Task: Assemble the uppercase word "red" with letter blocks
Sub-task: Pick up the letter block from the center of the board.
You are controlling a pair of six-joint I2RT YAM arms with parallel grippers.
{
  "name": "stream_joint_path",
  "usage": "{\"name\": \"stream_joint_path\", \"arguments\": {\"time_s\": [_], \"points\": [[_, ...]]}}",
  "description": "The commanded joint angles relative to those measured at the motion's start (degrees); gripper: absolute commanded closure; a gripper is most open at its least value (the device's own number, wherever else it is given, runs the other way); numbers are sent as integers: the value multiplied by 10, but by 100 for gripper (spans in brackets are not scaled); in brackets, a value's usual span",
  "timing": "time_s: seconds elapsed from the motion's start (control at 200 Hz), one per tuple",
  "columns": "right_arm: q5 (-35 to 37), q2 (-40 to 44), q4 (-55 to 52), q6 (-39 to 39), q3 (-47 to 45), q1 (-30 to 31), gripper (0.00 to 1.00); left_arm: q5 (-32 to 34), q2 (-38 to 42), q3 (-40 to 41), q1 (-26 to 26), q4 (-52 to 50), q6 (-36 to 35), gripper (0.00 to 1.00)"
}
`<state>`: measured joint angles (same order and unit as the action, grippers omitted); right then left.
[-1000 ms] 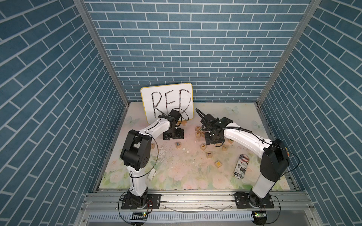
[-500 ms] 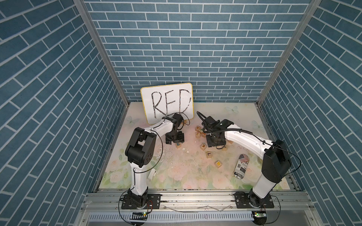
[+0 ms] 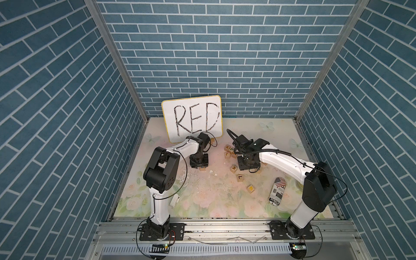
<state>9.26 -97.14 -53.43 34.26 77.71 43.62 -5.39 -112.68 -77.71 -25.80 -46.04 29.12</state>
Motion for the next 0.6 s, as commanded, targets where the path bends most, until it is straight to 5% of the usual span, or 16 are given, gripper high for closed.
{"name": "stream_joint_path", "arguments": {"time_s": [0.0,0.28,0.595], "points": [[0,15,-3,15,1,0,51,21,22,10,-3,-6,-7,54],[-5,16,4,17,0,0,53,51,51,27,4,-6,-36,79],[-11,6,16,14,0,0,54,54,97,74,67,-2,-96,79]]}}
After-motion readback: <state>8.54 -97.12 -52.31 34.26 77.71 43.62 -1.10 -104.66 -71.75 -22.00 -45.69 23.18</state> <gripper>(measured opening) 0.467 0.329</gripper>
